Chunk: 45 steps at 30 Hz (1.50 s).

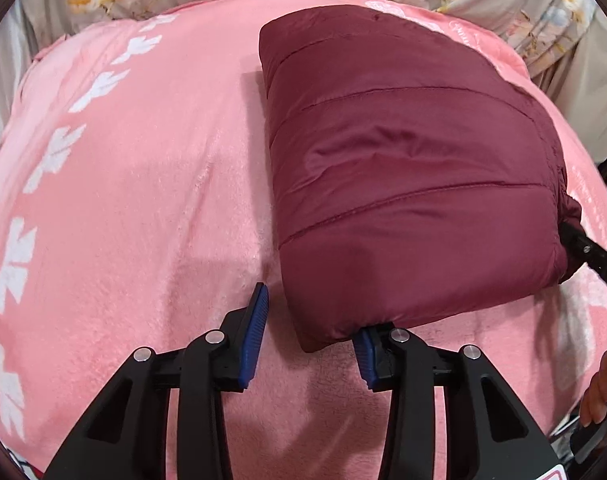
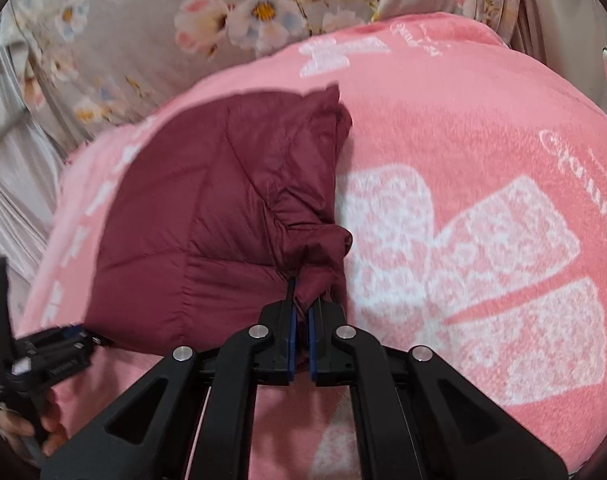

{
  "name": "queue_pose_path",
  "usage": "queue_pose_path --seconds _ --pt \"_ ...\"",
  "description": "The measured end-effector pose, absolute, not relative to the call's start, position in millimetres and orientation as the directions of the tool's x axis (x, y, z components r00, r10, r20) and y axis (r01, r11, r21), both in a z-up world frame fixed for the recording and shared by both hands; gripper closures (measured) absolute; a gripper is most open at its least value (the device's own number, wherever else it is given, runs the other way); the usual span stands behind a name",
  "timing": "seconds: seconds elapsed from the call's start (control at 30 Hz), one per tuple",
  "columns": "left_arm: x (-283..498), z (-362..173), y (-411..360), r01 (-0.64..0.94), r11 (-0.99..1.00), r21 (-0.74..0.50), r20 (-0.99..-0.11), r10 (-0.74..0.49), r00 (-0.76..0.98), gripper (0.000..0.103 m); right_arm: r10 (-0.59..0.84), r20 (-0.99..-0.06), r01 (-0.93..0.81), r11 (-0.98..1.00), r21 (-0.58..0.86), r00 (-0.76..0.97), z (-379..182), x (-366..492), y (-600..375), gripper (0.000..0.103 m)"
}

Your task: Fold large clothes

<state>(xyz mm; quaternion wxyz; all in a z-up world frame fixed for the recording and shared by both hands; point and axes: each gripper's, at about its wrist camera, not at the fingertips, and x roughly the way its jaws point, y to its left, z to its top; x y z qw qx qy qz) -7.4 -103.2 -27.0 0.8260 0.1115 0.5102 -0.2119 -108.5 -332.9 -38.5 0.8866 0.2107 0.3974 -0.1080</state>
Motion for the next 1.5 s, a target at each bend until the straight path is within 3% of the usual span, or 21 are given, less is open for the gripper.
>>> queue_pose_path --seconds 0.5,0.57,0.6,0.63,0.67,0.73,0.8,0.87,0.97,1.03,1.3,1.5 --pt "-10 -29 -110 0.477 0.878 0.033 -0.884 -0.198 0.425 0.064 -0.026 -0.750 0.349 0.896 0.276 0.661 -57 -108 -334 0.100" --pt "-11 -23 -101 0.490 0.872 0.009 -0.891 -0.215 0.399 0.060 0.003 -0.750 0.354 0.881 0.315 0.661 -52 -115 -341 0.096" --pt "-12 -17 -93 0.497 0.868 -0.009 -0.899 -0.224 0.375 0.057 0.003 -0.755 0.366 0.873 0.321 0.656 -49 -121 -344 0.089" --pt "-13 -12 -86 0.500 0.866 -0.029 -0.902 -0.238 0.359 0.057 -0.013 -0.761 0.383 0.870 0.311 0.648 -45 -125 -347 0.074" --pt "-15 -5 -79 0.503 0.863 -0.053 -0.901 -0.258 0.348 0.056 -0.032 -0.763 0.397 0.868 0.299 0.645 -41 -132 -350 0.068" --pt "-16 13 -61 0.499 0.861 -0.097 -0.886 -0.303 0.351 0.040 -0.036 -0.754 0.402 0.863 0.307 0.655 -31 -140 -357 0.064" --pt "-10 32 -51 0.467 0.878 -0.106 -0.862 -0.315 0.397 0.036 -0.010 -0.735 0.400 0.844 0.358 0.678 -22 -142 -366 0.060" --pt "4 51 -52 0.458 0.879 -0.133 -0.834 -0.349 0.427 0.033 0.034 -0.696 0.380 0.818 0.432 0.718 -11 -136 -377 0.046" --pt "25 67 -72 0.458 0.870 -0.184 -0.797 -0.405 0.448 0.023 0.058 -0.661 0.356 0.805 0.474 0.748 3 -116 -384 0.037" --pt "44 65 -94 0.473 0.859 -0.197 -0.796 -0.421 0.435 0.017 0.072 -0.647 0.351 0.792 0.499 0.759 4 -97 -391 0.025" --pt "100 15 -140 0.417 0.861 -0.290 -0.837 -0.440 0.326 0.014 0.173 -0.677 0.383 0.713 0.588 0.716 -41 -38 -410 0.025" --pt "102 1 -155 0.414 0.883 -0.222 -0.833 -0.392 0.390 0.005 0.273 -0.595 0.325 0.633 0.703 0.756 -68 -30 -408 0.023"
